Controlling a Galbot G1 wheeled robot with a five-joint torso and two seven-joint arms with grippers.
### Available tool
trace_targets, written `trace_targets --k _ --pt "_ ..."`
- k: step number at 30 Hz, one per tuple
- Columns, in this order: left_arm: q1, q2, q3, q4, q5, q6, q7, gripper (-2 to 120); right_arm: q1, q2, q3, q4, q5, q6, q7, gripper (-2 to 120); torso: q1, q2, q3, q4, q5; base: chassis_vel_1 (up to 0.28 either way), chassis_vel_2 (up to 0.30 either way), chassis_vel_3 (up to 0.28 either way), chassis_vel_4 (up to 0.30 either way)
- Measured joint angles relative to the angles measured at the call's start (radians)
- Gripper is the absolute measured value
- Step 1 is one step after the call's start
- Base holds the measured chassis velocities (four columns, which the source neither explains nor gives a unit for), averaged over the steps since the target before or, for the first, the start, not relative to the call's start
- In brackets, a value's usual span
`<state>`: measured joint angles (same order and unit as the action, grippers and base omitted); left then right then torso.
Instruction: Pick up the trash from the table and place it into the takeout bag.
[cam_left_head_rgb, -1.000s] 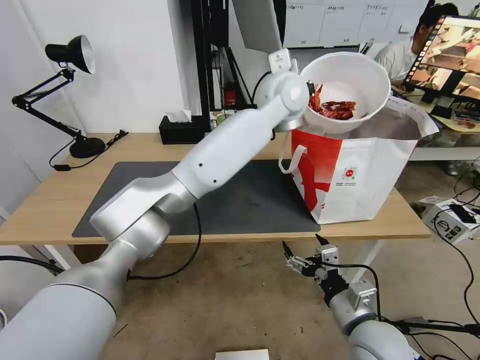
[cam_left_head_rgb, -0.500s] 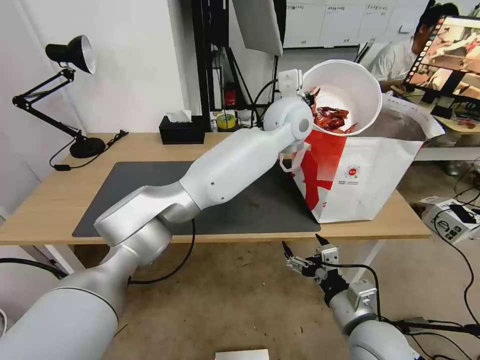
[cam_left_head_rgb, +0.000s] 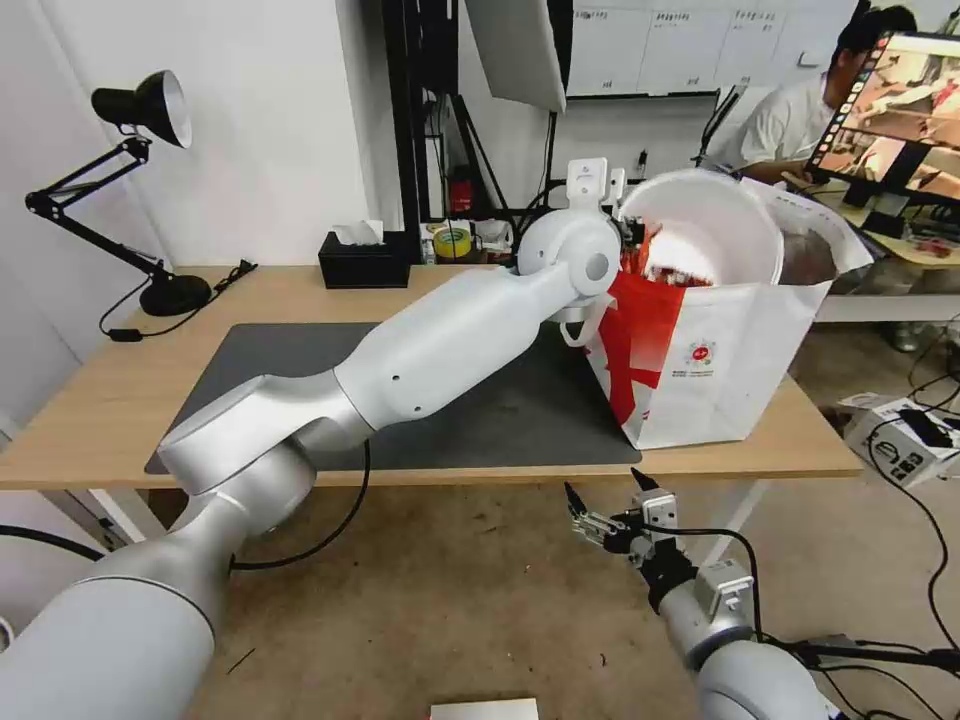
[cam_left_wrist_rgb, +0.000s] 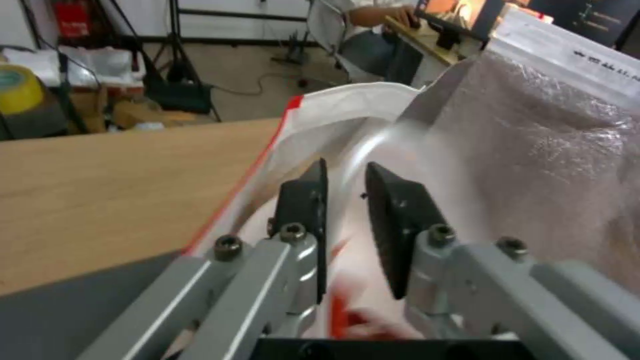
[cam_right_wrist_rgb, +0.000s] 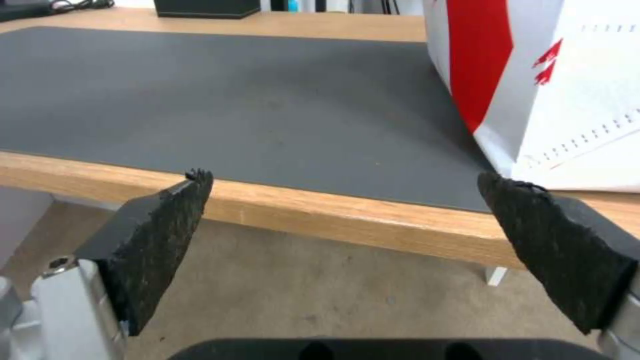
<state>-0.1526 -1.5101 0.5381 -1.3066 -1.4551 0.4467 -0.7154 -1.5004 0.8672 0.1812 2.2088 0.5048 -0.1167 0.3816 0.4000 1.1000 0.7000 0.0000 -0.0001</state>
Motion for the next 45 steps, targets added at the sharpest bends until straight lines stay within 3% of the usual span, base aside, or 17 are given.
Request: trace_targets --k 9,12,17,20,21,24,25,27,33,35,37,45 --pt "0.000 0.015 -0.008 -0.018 -0.017 0.020 0.004 54 0.000 0.000 0.000 0.000 0.000 0.000 0.000 100 0.000 0.000 0.000 -0.0001 0.0000 0.000 0.000 0.000 0.000" --pt "0.010 0.058 -0.010 -0.048 0.013 -0.027 0.050 70 0.000 0.000 0.000 0.000 0.000 0.000 0.000 100 0.000 0.000 0.000 0.0000 -0.0001 0.000 0.000 0.000 0.000" --pt "0.026 0.121 -0.010 -0.095 0.060 -0.087 0.126 82 0.000 0.000 0.000 0.000 0.000 0.000 0.000 100 0.000 0.000 0.000 0.0000 -0.0001 0.000 0.000 0.000 0.000" --pt "0.058 0.210 -0.009 -0.167 0.105 -0.183 0.227 97 0.000 0.000 0.000 0.000 0.000 0.000 0.000 100 0.000 0.000 0.000 0.0000 -0.0002 0.000 0.000 0.000 0.000" --pt "0.058 0.210 -0.009 -0.167 0.105 -0.183 0.227 97 0.000 0.000 0.000 0.000 0.000 0.000 0.000 100 0.000 0.000 0.000 0.0000 -0.0002 0.000 0.000 0.000 0.000" --pt "0.114 0.316 -0.020 -0.241 0.135 -0.267 0.308 100 0.000 0.000 0.000 0.000 0.000 0.000 0.000 100 0.000 0.000 0.000 0.0000 -0.0003 0.000 0.000 0.000 0.000" --pt "0.114 0.316 -0.020 -0.241 0.135 -0.267 0.308 100 0.000 0.000 0.000 0.000 0.000 0.000 0.000 100 0.000 0.000 0.000 0.0000 -0.0003 0.000 0.000 0.000 0.000" --pt "0.163 0.387 -0.037 -0.283 0.146 -0.302 0.340 100 0.000 0.000 0.000 0.000 0.000 0.000 0.000 100 0.000 0.000 0.000 0.0002 -0.0005 0.000 0.000 0.000 0.000" --pt "0.248 0.474 -0.086 -0.332 0.177 -0.318 0.358 100 0.000 0.000 0.000 0.000 0.000 0.000 0.000 100 0.000 0.000 0.000 0.0000 -0.0004 0.000 0.000 0.000 0.000" --pt "0.321 0.538 -0.139 -0.369 0.233 -0.330 0.367 100 0.000 0.000 0.000 0.000 0.000 0.000 0.000 100 0.000 0.000 0.000 0.0003 -0.0005 0.000 0.000 0.000 0.000" --pt "0.329 0.543 -0.145 -0.374 0.237 -0.330 0.367 100 0.000 0.000 0.000 0.000 0.000 0.000 0.000 100 0.000 0.000 0.000 0.0002 -0.0005 0.000 0.000 0.000 0.000" --pt "0.540 0.633 -0.323 -0.474 0.328 -0.345 0.396 100 0.000 0.000 0.000 0.000 0.000 0.000 0.000 100 0.000 0.000 0.000 0.0000 -0.0001 0.000 0.000 0.000 0.000"
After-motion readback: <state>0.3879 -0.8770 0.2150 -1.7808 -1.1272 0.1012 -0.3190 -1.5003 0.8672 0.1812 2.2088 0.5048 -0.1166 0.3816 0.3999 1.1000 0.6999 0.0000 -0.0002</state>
